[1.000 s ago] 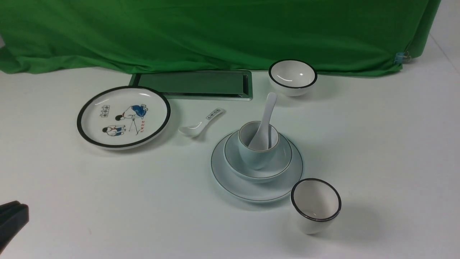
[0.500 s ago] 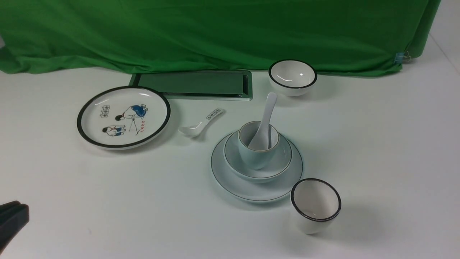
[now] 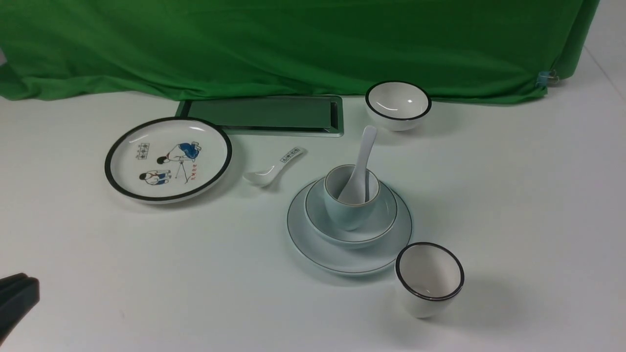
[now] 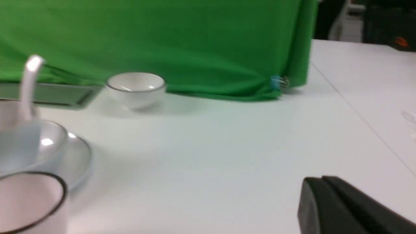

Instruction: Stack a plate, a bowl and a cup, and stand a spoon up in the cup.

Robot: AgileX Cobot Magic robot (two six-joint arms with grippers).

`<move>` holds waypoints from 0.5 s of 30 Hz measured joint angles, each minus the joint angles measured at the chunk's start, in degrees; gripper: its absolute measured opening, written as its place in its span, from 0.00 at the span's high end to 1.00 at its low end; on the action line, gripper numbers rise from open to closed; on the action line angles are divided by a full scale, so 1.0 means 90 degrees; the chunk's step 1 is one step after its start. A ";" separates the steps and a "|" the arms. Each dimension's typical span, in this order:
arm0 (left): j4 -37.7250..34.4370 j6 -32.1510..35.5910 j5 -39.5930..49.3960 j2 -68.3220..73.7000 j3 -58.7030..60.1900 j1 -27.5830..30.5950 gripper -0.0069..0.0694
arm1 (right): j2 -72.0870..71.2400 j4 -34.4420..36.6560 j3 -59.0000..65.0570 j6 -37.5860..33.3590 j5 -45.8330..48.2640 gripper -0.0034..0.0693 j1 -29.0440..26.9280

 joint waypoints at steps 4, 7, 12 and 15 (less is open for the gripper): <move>0.0006 0.0000 0.0000 0.0000 0.0000 0.0000 0.95 | -0.0230 -0.0064 0.0050 0.0377 0.0446 0.94 -0.0095; 0.0006 0.0000 0.0000 0.0000 0.0000 0.0000 0.95 | -0.0248 -0.0077 0.0058 0.0629 0.1029 0.94 -0.0102; 0.0006 0.0000 0.0000 0.0000 0.0000 0.0000 0.95 | -0.0250 -0.0104 0.0060 0.0763 0.1269 0.94 -0.0102; 0.0006 0.0000 0.0000 0.0000 0.0000 0.0000 0.95 | -0.0250 -0.0104 0.0060 0.0763 0.1278 0.94 -0.0102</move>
